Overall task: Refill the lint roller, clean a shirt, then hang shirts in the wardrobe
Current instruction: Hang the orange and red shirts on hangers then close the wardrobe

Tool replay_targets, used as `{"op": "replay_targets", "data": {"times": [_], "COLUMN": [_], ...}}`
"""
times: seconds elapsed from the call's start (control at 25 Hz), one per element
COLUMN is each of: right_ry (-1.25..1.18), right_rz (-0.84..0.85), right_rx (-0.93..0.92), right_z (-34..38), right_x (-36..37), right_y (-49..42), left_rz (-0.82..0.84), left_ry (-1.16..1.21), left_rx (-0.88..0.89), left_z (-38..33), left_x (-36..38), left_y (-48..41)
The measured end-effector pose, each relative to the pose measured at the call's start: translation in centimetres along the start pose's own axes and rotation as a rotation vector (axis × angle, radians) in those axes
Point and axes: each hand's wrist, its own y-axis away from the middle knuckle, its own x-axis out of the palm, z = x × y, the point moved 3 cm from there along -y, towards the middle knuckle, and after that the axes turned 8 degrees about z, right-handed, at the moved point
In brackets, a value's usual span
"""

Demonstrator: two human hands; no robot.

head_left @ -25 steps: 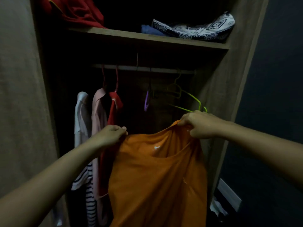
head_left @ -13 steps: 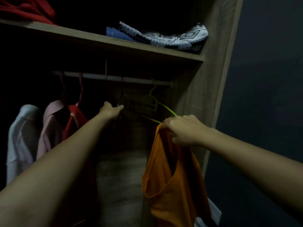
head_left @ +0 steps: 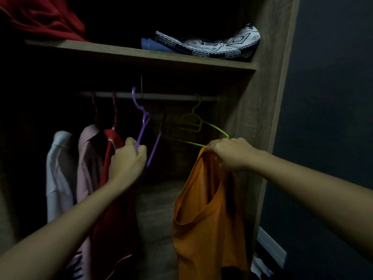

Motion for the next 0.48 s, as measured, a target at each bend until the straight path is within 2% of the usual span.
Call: {"op": "replay_targets", "data": {"times": [0.12, 0.24, 0.48], "right_ry": [-0.056, -0.147, -0.428], "right_rz": [0.018, 0.039, -0.009], "right_rx": [-0.008, 0.030, 0.154], "right_z": [1.6, 2.8, 4.5], "right_x": [-0.2, -0.4, -1.4], "right_y": [0.1, 0.2, 1.9], "left_rz": [-0.094, -0.138, -0.063], "left_ry": [-0.016, -0.061, 0.074], "left_rx": [0.145, 0.176, 0.366], "left_z": [4.0, 8.8, 14.0], "left_x": [-3.7, -8.1, -16.1], "left_y": [5.1, 8.0, 12.9]}}
